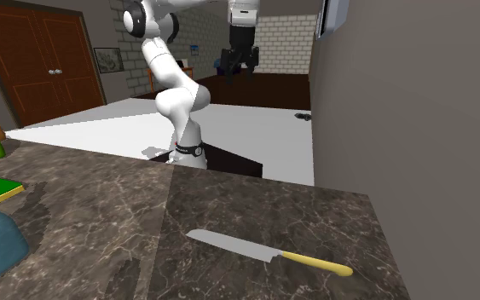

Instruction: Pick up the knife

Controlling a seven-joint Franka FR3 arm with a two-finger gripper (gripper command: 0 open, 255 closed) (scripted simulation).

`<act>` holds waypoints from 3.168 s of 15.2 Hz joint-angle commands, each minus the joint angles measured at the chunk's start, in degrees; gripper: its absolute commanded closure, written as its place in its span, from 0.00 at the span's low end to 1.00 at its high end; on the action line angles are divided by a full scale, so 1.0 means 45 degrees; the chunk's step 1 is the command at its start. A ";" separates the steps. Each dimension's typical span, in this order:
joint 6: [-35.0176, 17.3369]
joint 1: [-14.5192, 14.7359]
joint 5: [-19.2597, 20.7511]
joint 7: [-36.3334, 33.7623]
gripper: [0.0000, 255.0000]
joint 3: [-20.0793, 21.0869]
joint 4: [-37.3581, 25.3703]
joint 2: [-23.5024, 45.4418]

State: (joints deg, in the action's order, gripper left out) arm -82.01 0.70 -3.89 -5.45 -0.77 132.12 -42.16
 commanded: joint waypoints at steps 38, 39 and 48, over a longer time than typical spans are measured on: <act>-0.7988 -0.1793 -0.0996 1.2981 0.00 -0.4668 -0.7718 1.4565; -0.7939 -0.1970 -0.1160 1.3232 0.00 -0.4588 -0.8314 1.5085; -0.8947 -0.2128 -0.1454 1.3457 0.00 -0.4399 -0.8055 1.5850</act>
State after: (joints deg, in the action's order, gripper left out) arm -121.80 -8.88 -10.35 55.08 -20.61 95.59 29.02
